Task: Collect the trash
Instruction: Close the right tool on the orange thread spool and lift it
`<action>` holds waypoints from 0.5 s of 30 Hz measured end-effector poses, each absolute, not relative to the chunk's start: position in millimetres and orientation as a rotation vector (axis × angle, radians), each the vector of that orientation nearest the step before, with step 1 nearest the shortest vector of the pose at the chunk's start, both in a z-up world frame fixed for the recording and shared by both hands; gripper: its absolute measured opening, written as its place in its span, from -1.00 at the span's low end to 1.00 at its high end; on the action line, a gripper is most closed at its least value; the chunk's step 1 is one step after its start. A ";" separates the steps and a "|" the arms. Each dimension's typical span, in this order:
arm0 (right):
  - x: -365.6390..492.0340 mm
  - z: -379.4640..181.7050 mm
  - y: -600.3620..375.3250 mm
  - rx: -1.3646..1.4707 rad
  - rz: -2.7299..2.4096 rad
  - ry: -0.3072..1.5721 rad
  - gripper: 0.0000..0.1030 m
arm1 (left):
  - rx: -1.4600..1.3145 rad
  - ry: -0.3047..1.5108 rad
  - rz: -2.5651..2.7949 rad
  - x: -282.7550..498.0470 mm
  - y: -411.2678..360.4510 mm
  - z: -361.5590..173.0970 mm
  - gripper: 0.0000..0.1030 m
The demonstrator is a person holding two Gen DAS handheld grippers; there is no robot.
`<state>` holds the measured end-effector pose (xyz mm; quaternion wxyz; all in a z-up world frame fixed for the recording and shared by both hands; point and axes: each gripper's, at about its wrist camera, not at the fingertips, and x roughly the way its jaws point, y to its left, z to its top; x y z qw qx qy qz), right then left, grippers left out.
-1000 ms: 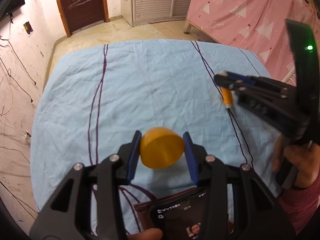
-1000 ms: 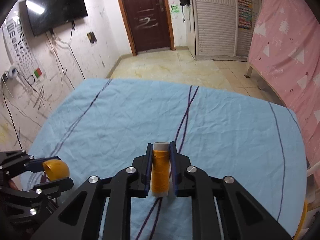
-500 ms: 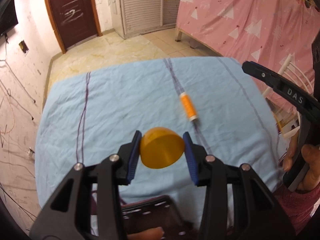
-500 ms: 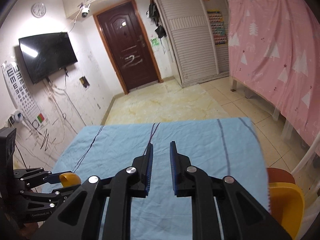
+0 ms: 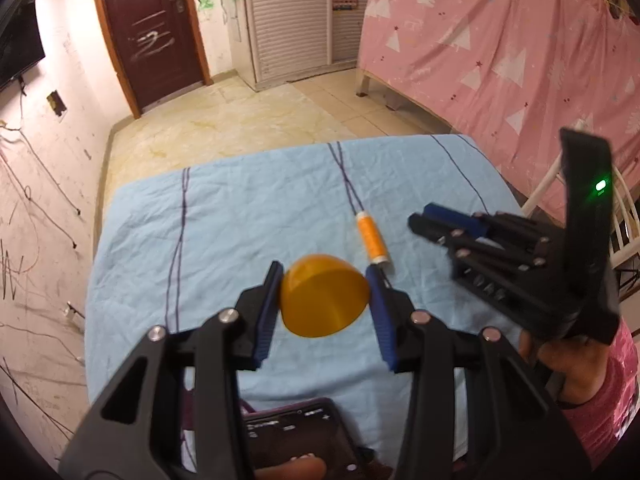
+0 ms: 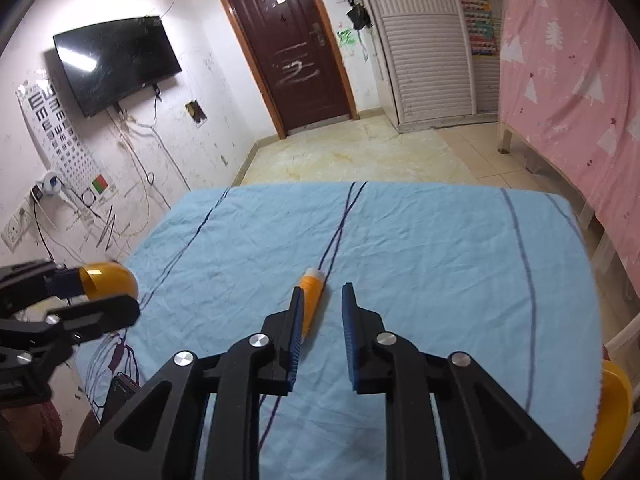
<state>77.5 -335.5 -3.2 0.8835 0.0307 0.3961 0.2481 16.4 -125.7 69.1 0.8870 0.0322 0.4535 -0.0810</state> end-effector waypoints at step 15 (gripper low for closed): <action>95.4 -36.6 -274.0 -0.117 0.466 0.903 -0.53 | 0.017 0.958 -0.140 19.8 -97.8 60.2 -0.22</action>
